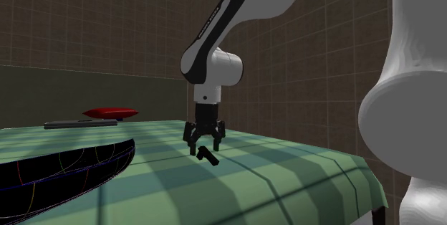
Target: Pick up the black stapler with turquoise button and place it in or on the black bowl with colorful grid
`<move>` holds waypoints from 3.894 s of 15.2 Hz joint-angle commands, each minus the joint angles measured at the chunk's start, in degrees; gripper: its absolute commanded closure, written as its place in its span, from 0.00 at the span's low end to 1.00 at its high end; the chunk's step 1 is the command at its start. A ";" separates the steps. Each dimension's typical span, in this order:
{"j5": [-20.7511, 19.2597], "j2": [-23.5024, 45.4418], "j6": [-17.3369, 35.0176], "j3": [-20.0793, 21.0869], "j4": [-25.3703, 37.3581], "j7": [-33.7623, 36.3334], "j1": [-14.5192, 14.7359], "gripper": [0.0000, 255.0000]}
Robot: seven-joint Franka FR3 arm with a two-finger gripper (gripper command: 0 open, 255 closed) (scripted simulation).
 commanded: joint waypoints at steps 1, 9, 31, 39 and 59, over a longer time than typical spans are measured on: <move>-0.02 0.06 0.09 -0.01 -0.01 0.00 -0.01 0.00; -0.02 0.05 0.07 0.00 -0.01 0.00 0.00 1.00; 1.63 -6.42 -13.11 -0.41 6.87 -1.07 -0.11 1.00; 1.91 -8.19 -19.28 -0.67 11.31 -1.23 -0.18 1.00; 2.33 -7.96 -24.92 9.23 17.89 15.74 6.72 1.00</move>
